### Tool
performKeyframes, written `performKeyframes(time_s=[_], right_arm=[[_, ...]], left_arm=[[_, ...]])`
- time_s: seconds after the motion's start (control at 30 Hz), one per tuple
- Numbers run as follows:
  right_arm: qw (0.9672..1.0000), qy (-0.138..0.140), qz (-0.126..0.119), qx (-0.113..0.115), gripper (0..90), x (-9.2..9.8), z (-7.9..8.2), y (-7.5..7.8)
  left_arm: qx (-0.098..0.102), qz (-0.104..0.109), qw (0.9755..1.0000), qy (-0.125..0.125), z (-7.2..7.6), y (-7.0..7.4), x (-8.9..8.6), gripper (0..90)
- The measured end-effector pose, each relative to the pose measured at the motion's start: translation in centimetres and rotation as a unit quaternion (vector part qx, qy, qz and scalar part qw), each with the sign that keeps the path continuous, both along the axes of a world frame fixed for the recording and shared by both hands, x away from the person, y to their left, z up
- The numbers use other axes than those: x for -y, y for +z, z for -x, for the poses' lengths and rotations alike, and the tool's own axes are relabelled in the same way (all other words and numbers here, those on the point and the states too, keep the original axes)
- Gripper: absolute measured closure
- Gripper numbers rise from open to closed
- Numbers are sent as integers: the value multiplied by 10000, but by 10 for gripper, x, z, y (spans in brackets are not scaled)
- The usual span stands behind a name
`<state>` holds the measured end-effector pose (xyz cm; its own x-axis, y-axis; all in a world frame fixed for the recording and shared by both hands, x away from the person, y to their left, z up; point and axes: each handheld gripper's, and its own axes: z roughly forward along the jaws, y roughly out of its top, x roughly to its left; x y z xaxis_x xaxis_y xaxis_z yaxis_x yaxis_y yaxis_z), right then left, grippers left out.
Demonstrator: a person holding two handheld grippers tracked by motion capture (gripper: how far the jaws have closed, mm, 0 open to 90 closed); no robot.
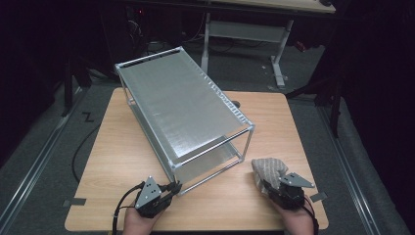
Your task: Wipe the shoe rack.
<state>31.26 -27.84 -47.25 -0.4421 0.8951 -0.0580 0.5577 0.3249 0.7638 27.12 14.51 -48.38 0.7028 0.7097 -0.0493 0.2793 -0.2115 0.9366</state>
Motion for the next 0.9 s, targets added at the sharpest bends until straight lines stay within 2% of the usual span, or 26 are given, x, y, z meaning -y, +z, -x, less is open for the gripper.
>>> performKeyframes(time_s=[0.23, 0.4, 0.47, 0.6, 0.67, 0.9], right_arm=[[9988, -467, 95, -113, 629, 22, 8, -3], [9970, -652, 199, -370, 610, 32, 7, -12], [9962, -717, 140, -472, 565, 33, 5, -17], [9964, -769, 37, -343, 453, 33, 6, -11], [9968, -773, -10, -202, 420, 33, 7, -6], [9964, -800, -67, 261, 389, 29, 11, 11]], left_arm=[[-4, 1, 10000, -48, -5, 1, 4, 802], [-13, 7, 10000, -68, -6, 1, 6, 803], [-9, 6, 10000, -71, -7, 1, 7, 802], [-12, -5, 10000, -67, -6, 1, 7, 802], [-11, -11, 10000, -63, -6, 1, 7, 802], [1, -25, 10000, -50, -4, 1, 6, 803]])
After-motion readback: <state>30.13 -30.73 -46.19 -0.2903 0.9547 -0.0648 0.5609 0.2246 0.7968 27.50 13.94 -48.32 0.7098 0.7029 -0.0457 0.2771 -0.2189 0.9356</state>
